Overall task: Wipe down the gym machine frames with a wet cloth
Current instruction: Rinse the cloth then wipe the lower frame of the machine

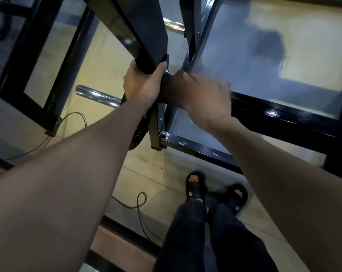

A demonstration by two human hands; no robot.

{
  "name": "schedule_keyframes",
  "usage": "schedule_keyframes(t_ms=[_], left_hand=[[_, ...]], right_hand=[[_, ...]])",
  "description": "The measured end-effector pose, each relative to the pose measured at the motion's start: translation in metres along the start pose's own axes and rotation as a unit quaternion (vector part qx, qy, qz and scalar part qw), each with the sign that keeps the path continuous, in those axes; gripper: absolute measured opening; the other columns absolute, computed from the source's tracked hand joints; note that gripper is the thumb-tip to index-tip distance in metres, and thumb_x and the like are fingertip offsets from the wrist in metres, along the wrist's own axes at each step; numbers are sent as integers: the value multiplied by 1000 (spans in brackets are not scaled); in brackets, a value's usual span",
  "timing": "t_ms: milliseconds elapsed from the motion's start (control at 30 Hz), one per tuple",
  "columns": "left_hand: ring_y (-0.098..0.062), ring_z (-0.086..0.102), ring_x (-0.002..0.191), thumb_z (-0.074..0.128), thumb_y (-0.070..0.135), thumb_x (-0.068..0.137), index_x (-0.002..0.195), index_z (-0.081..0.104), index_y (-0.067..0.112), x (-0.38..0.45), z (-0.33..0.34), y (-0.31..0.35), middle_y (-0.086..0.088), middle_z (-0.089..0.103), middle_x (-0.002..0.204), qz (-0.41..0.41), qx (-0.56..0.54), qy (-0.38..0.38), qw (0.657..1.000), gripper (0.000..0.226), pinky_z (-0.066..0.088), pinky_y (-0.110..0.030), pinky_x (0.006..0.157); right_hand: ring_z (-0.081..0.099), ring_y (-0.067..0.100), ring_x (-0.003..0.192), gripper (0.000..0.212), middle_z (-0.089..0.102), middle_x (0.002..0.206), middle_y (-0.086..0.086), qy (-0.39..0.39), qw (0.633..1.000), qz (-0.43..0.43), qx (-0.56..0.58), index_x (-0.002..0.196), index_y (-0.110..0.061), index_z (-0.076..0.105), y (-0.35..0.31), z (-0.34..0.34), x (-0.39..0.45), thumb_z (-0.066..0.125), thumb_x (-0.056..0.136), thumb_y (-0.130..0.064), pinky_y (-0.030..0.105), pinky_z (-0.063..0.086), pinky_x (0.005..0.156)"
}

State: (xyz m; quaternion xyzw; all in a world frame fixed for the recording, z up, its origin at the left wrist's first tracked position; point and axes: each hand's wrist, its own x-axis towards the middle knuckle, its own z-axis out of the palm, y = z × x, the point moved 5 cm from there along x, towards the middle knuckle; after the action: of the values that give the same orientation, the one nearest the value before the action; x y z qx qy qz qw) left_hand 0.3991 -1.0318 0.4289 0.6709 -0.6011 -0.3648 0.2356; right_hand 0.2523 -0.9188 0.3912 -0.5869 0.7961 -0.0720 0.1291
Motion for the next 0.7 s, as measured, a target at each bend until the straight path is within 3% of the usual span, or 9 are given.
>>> schedule_keyframes(t_ms=[167,433,533,700], left_hand=[[-11,68,100,77,62,71,112,64,31,5,-2,0,15,71,105,-4,19,-27,999,53,58,-37,93],[-10,66,101,76,60,73,121,64,31,2,-1,0,14,70,107,-16,-3,-7,1000,58,57,-38,94],[-8,66,102,74,64,71,121,63,32,-1,-1,0,16,71,106,-12,-1,-6,1000,60,56,-37,95],[-4,66,100,77,57,74,118,63,34,-2,1,-1,19,71,104,-23,-24,-17,999,52,56,-35,95]], right_hand=[[52,29,130,63,51,153,-1,70,997,9,-26,157,-28,40,37,-4,-35,44,102,-60,46,30,109],[43,28,141,68,45,157,0,34,999,-6,4,160,-26,33,-29,10,21,44,102,-59,47,23,118],[46,27,140,64,48,156,1,54,998,-22,7,158,-26,38,-4,2,-7,50,101,-54,47,25,118],[48,29,135,61,50,153,0,63,998,25,-19,157,-27,40,53,-11,-52,45,104,-55,48,29,114]])
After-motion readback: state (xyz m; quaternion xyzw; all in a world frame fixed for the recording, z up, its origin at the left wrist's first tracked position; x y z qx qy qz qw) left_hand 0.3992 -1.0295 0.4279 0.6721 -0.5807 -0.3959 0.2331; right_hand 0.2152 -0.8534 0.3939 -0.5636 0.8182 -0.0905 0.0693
